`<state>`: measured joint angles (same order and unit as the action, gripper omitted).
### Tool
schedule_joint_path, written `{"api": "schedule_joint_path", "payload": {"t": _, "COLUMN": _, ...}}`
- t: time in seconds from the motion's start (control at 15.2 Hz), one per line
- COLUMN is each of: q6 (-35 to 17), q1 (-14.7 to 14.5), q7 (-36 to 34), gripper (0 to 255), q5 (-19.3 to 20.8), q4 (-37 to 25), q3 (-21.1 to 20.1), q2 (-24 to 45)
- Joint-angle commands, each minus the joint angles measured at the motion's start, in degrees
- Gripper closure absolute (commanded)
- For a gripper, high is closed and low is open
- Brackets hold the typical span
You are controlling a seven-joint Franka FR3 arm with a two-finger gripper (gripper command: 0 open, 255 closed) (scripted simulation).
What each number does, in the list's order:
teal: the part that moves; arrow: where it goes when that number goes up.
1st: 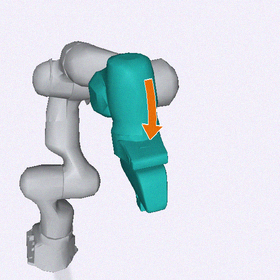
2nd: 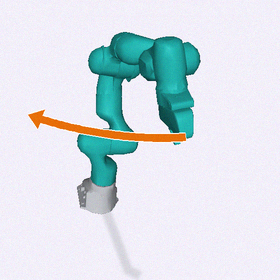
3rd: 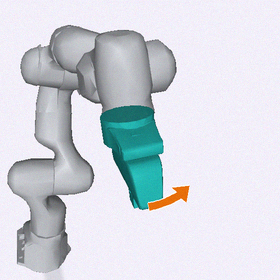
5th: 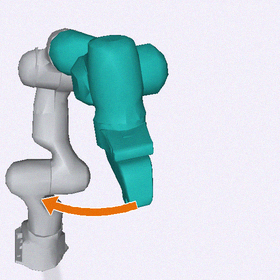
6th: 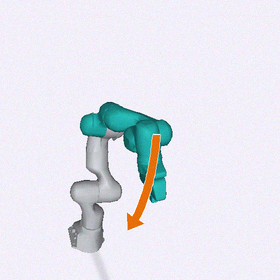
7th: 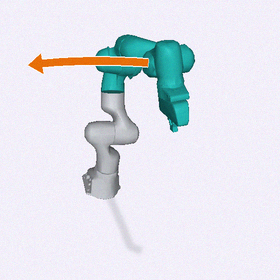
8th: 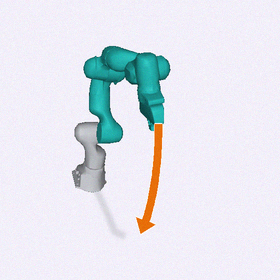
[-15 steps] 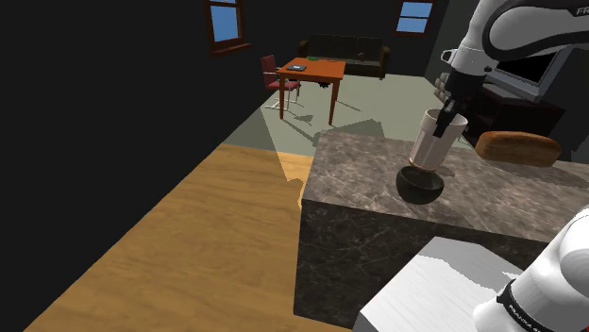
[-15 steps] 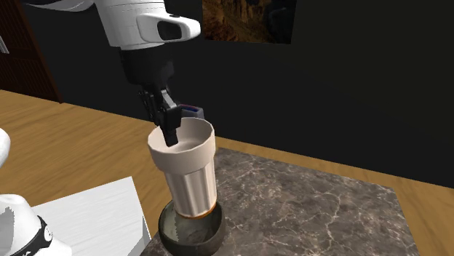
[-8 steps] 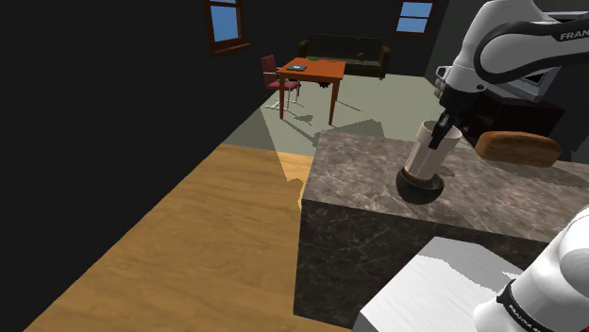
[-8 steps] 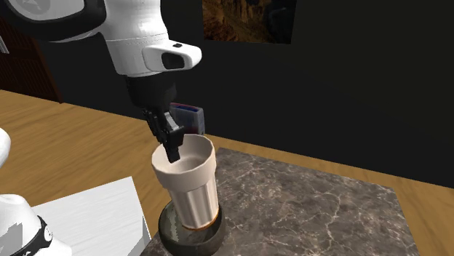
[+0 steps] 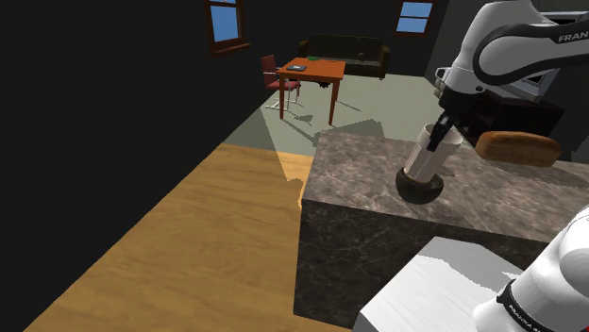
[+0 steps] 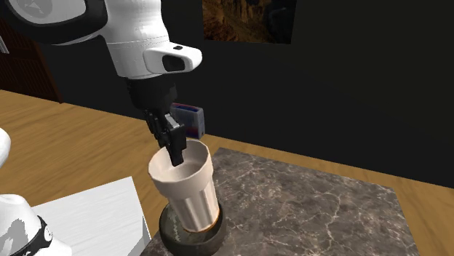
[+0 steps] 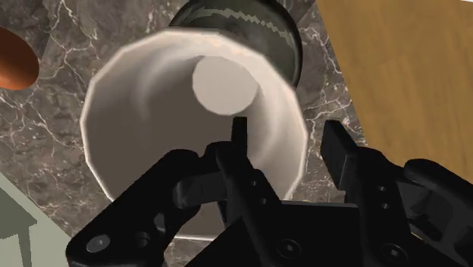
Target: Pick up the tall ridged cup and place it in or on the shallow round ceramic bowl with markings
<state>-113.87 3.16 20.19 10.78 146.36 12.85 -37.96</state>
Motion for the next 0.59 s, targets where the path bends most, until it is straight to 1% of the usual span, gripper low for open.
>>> {"api": "schedule_joint_path", "payload": {"t": 0.0, "q6": 0.0, "q1": 0.0, "q7": 0.0, "gripper": 0, "q5": 0.0, "q4": 0.0, "q3": 0.0, "q2": 0.0}}
{"api": "schedule_joint_path", "payload": {"t": 0.26, "q6": 0.0, "q1": 0.0, "q7": 0.0, "gripper": 0, "q5": 0.0, "q4": 0.0, "q3": 0.0, "q2": 0.0}}
{"api": "schedule_joint_path", "payload": {"t": 0.53, "q6": 7.7, "q1": -0.3, "q7": 0.2, "gripper": 0, "q5": -0.9, "q4": -6.3, "q3": -1.1, "q2": -1.5}}
